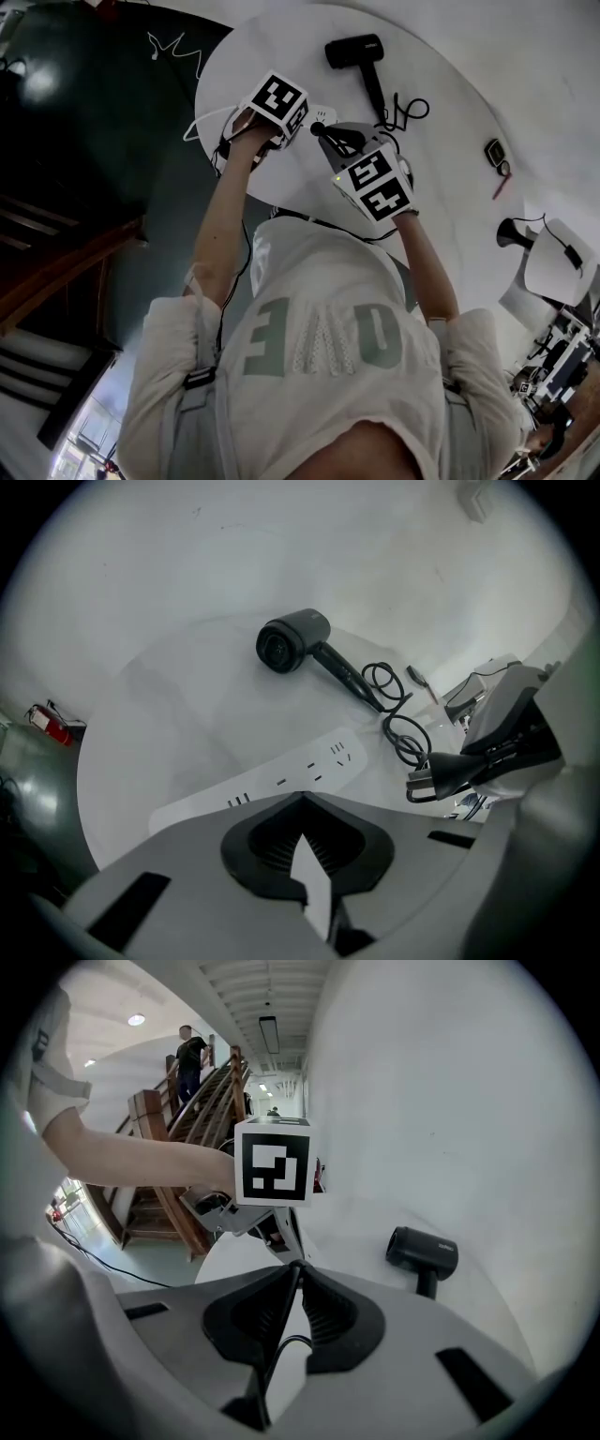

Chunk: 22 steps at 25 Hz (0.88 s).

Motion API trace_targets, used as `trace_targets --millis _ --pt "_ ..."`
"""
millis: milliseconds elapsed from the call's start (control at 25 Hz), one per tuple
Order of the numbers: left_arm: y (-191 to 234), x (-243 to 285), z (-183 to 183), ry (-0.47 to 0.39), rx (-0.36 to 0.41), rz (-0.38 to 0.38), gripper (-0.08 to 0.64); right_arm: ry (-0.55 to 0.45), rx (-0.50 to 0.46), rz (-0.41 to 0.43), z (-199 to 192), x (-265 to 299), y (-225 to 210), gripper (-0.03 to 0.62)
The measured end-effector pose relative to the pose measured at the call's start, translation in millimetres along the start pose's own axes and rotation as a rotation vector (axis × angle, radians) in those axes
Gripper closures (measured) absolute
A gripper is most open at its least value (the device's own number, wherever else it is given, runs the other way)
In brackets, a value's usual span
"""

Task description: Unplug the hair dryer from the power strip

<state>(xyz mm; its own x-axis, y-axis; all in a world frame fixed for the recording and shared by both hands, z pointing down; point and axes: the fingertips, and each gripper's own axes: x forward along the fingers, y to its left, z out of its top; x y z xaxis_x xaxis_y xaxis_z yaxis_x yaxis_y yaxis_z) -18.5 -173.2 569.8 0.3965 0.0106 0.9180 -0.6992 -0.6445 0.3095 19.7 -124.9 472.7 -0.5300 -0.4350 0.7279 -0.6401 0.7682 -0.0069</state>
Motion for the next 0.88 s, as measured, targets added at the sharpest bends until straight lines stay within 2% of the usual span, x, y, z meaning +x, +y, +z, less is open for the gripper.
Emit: trace_targets --millis 480,720,880 --pt "0 0 0 -0.019 0.008 0.025 0.549 0.027 0.010 -0.008 -16 5 4 0.541" --pt "0 0 1 -0.013 0.014 0.012 0.549 0.060 0.025 0.022 -45 24 17 0.540" --pt "-1 0 1 -0.025 0.010 0.007 0.549 0.091 0.081 0.046 -66 33 25 0.540"
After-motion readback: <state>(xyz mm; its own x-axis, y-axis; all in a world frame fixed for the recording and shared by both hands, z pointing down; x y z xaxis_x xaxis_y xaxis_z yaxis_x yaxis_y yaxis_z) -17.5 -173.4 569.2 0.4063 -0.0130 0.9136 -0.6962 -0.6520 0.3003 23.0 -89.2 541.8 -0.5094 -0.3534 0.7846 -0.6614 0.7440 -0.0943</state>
